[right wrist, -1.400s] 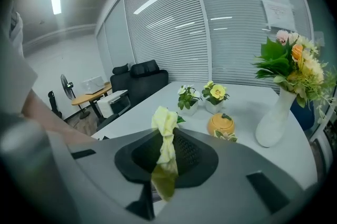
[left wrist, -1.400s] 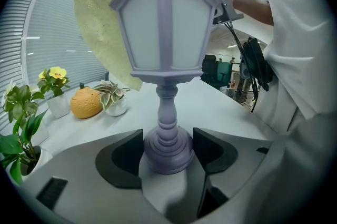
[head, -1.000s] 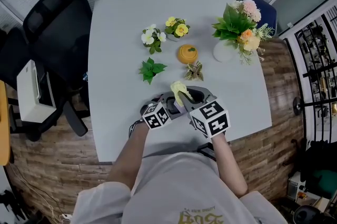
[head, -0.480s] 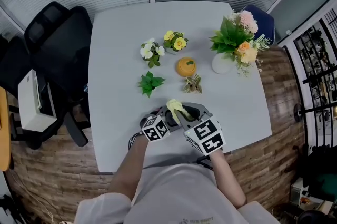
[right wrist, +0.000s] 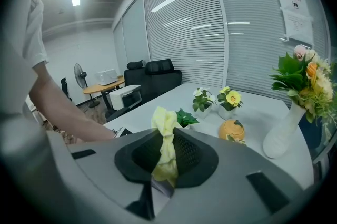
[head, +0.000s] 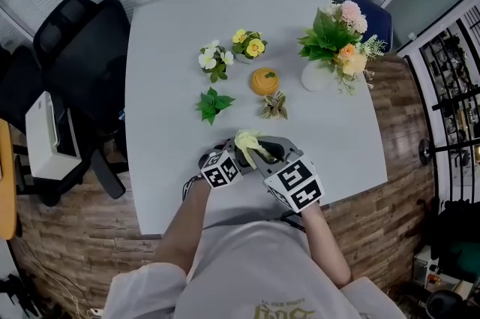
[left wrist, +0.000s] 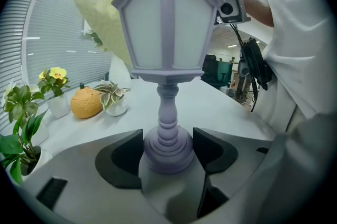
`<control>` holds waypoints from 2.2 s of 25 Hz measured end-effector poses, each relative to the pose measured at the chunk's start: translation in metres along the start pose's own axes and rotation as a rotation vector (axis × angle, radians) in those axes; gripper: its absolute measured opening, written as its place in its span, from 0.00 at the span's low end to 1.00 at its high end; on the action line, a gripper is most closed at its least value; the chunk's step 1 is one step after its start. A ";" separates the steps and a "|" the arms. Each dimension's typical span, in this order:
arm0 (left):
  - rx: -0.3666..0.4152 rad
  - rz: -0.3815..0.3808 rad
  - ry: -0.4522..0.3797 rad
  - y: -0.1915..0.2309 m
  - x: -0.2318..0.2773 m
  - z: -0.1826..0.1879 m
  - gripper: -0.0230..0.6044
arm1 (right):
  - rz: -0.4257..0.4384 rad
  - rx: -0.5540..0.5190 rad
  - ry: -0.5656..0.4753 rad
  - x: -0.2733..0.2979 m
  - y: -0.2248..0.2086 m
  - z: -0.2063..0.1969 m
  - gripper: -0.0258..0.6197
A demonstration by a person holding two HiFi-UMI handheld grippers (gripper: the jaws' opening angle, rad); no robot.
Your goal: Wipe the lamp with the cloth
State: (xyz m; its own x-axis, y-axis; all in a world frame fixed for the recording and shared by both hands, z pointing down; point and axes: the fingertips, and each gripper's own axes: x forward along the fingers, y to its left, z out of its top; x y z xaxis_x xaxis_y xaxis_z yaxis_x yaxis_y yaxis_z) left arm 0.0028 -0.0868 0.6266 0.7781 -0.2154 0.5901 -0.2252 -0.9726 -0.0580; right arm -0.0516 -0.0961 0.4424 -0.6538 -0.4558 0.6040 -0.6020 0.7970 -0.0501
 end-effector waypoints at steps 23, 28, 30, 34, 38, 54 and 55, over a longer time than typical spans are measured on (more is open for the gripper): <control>-0.001 0.002 0.004 -0.001 0.001 0.000 0.51 | 0.071 0.015 -0.009 -0.020 0.013 -0.020 0.13; 0.000 0.003 0.004 0.000 0.000 0.000 0.51 | 0.074 0.070 -0.022 -0.029 0.008 -0.028 0.13; 0.001 0.004 0.005 0.000 0.000 0.000 0.51 | 0.064 0.093 -0.031 -0.034 0.002 -0.030 0.13; 0.000 0.003 0.005 -0.001 0.001 0.000 0.51 | 0.029 0.143 -0.050 -0.043 -0.010 -0.034 0.13; 0.000 0.004 0.006 -0.001 0.001 -0.001 0.51 | 0.008 0.170 -0.060 -0.045 -0.017 -0.037 0.13; 0.000 0.004 0.006 -0.001 0.000 0.000 0.51 | -0.046 0.288 -0.099 -0.047 -0.043 -0.045 0.13; 0.001 0.004 0.007 -0.001 0.000 0.000 0.51 | -0.048 0.291 -0.101 -0.046 -0.045 -0.045 0.13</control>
State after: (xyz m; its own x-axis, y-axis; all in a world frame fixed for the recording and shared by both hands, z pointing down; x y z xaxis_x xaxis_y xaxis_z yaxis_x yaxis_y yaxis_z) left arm 0.0028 -0.0861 0.6266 0.7731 -0.2190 0.5953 -0.2281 -0.9717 -0.0612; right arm 0.0260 -0.0933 0.4523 -0.6551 -0.5390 0.5294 -0.7295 0.6336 -0.2576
